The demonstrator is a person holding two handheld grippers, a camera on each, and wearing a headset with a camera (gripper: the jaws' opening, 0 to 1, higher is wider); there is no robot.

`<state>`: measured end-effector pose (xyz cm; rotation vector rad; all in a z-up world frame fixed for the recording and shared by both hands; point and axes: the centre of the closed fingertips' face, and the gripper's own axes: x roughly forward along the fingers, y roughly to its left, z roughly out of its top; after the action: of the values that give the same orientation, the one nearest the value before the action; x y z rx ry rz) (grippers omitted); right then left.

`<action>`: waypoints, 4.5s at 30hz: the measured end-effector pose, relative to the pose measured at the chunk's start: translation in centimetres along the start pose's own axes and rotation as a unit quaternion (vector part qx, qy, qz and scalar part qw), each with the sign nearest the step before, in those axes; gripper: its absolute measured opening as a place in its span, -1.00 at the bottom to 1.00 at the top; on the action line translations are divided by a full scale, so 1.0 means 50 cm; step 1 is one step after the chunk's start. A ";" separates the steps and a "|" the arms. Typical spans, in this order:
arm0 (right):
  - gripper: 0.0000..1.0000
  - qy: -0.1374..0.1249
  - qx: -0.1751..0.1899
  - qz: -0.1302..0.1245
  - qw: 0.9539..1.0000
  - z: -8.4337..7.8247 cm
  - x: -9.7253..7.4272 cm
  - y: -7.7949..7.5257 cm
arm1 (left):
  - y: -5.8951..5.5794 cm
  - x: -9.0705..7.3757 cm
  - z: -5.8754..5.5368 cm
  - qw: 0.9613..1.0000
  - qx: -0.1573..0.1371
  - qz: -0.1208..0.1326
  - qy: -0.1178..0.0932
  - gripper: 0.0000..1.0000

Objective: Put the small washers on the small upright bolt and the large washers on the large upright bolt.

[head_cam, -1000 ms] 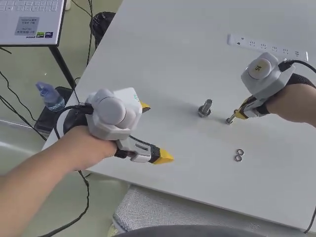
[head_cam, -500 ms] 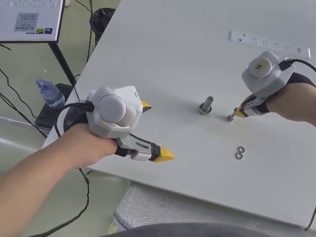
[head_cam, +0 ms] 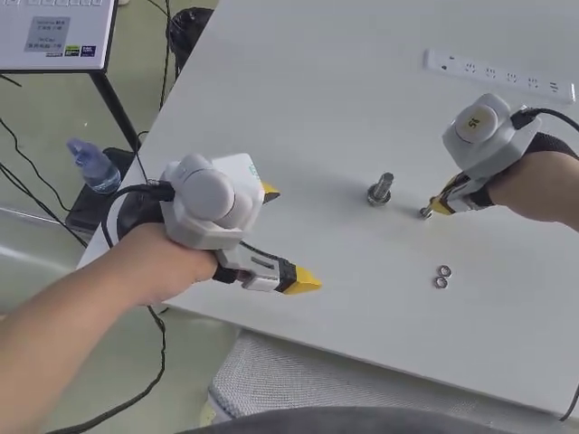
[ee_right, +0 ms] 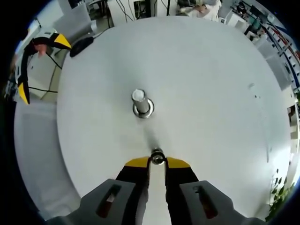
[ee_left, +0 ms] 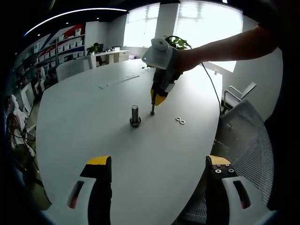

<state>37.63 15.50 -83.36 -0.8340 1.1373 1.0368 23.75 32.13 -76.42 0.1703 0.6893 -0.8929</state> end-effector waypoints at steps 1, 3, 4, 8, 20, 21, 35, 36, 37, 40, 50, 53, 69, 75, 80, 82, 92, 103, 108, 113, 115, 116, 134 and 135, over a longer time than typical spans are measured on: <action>-0.75 0.001 0.000 0.000 1.000 0.000 0.001 0.000 | 0.000 0.000 0.001 1.000 -0.001 0.000 -0.001 0.64; -0.75 0.002 0.000 0.001 1.000 -0.001 0.002 0.002 | 0.000 0.001 0.001 1.000 -0.001 0.000 -0.001 0.63; -0.75 0.002 -0.001 0.001 1.000 -0.001 0.003 0.003 | 0.001 0.001 0.002 1.000 -0.001 0.000 -0.001 0.63; -0.75 0.006 -0.002 0.001 1.000 -0.003 0.010 0.005 | 0.000 0.002 0.011 1.000 -0.009 -0.004 -0.009 0.62; -0.75 0.018 -0.008 0.006 1.000 -0.006 0.038 0.012 | 0.006 0.008 0.006 1.000 -0.002 -0.005 -0.001 0.61; -0.75 0.018 -0.009 0.006 1.000 -0.007 0.046 0.006 | 0.007 0.008 0.004 1.000 -0.003 -0.006 0.000 0.61; -0.75 0.020 -0.013 0.008 1.000 -0.006 0.066 0.002 | 0.007 0.008 -0.009 1.000 -0.011 -0.010 0.006 0.56; -0.75 0.021 -0.013 0.008 1.000 -0.006 0.064 0.004 | 0.006 0.008 -0.009 1.000 -0.011 -0.010 0.005 0.56; -0.75 0.022 -0.013 0.009 1.000 -0.006 0.064 0.004 | 0.006 0.009 -0.009 1.000 -0.010 -0.011 0.005 0.55; -0.75 0.023 -0.017 0.009 1.000 -0.006 0.064 0.005 | 0.007 0.009 -0.009 1.000 -0.010 -0.009 0.005 0.56; -0.75 0.026 -0.026 0.004 0.999 -0.008 0.062 0.008 | 0.007 0.007 -0.009 1.000 -0.011 -0.008 0.004 0.55; -0.75 0.025 -0.021 0.005 0.999 -0.008 0.061 0.009 | 0.004 0.004 -0.012 1.000 -0.012 -0.007 0.004 0.55; -0.73 0.024 -0.024 0.007 0.999 -0.006 0.057 0.017 | -0.008 -0.002 -0.022 1.000 -0.017 -0.002 0.005 0.54; -0.51 0.023 -0.039 0.004 0.999 -0.004 0.062 0.008 | -0.007 -0.007 -0.020 1.000 -0.018 0.001 0.000 0.55; -0.42 0.017 -0.040 0.007 0.999 0.000 0.054 0.013 | -0.009 -0.011 -0.017 1.000 -0.018 0.002 -0.003 0.55; -0.38 0.013 -0.043 0.003 0.999 0.001 0.052 0.009 | -0.011 -0.013 -0.015 1.000 -0.017 0.003 -0.003 0.55; -0.41 0.002 -0.050 0.002 0.999 0.007 0.011 0.008 | -0.013 -0.019 -0.009 0.999 -0.025 0.014 -0.015 0.58; -0.41 -0.014 -0.042 0.012 0.999 0.023 -0.031 0.007 | 0.000 -0.026 -0.004 0.999 -0.024 0.031 -0.018 0.63; -0.41 -0.016 -0.043 0.015 0.999 0.023 -0.042 0.008 | 0.004 -0.027 0.003 0.999 -0.028 0.038 -0.023 0.69; -0.41 -0.027 -0.035 0.014 0.999 0.027 -0.061 0.010 | 0.003 -0.034 0.012 0.999 -0.025 0.044 -0.020 0.73; -0.41 -0.030 -0.038 0.012 0.999 0.025 -0.067 0.012 | 0.003 -0.035 0.015 0.998 -0.024 0.046 -0.020 0.74; -0.41 -0.033 -0.039 0.010 0.999 0.024 -0.071 0.011 | 0.004 -0.036 0.016 0.998 -0.025 0.047 -0.021 0.75; -0.43 -0.028 -0.053 0.004 0.998 -0.039 -0.094 0.009 | -0.012 -0.033 0.017 0.997 -0.046 0.060 -0.025 0.94; -0.43 -0.028 -0.054 0.004 0.998 -0.041 -0.094 0.010 | -0.011 -0.033 0.017 0.997 -0.045 0.061 -0.026 0.94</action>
<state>36.12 12.73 -79.27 -0.8797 1.0458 1.1295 23.04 32.49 -74.67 0.1083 0.6628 -0.7463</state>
